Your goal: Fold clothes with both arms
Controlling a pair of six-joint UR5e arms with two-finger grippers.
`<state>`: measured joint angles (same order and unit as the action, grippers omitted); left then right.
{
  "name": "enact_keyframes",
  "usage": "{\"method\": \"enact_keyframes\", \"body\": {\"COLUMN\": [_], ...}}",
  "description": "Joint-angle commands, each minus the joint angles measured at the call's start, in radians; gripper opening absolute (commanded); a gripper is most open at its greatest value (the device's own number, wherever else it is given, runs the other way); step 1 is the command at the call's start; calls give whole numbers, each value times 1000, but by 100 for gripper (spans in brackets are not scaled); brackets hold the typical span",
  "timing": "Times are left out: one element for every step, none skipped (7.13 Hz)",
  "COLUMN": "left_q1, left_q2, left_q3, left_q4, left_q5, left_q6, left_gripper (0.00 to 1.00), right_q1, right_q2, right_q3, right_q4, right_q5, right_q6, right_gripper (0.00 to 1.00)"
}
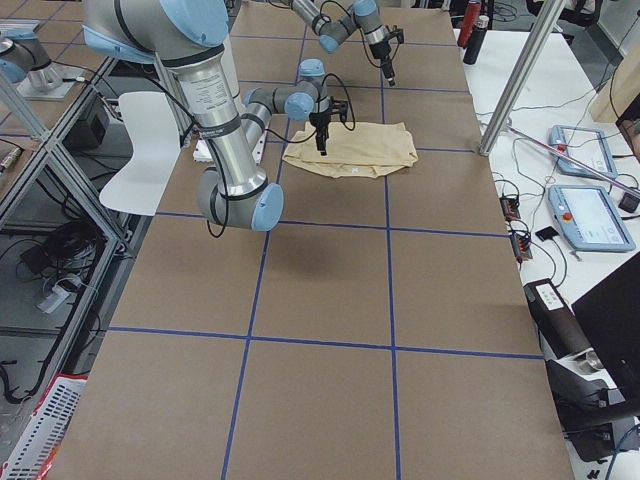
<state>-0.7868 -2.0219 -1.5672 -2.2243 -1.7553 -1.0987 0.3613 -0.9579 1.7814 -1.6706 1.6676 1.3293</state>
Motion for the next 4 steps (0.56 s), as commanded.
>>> {"method": "enact_keyframes", "body": {"left_q1": [1,4,7,8], "left_q2": [2,2,2,2], "left_q3": [-2,2,4,6], "left_q4": [0,0,0,-2], "left_q5": [-1,-1,-1,-1], "left_q6": [-1,-1,-1,-1], "left_gripper": [100,100,100,100], "right_q1": [-18,-27,-27,-27], "right_q2": [108,99,97,94], "right_q3": [-159,-160,-157,-148], "right_q4": [-43,-91,-118,-130], "right_q5": [1,3,4,12], "right_q6": [-10,-10,-12,-16], "right_gripper": [100,100,100,100]}}
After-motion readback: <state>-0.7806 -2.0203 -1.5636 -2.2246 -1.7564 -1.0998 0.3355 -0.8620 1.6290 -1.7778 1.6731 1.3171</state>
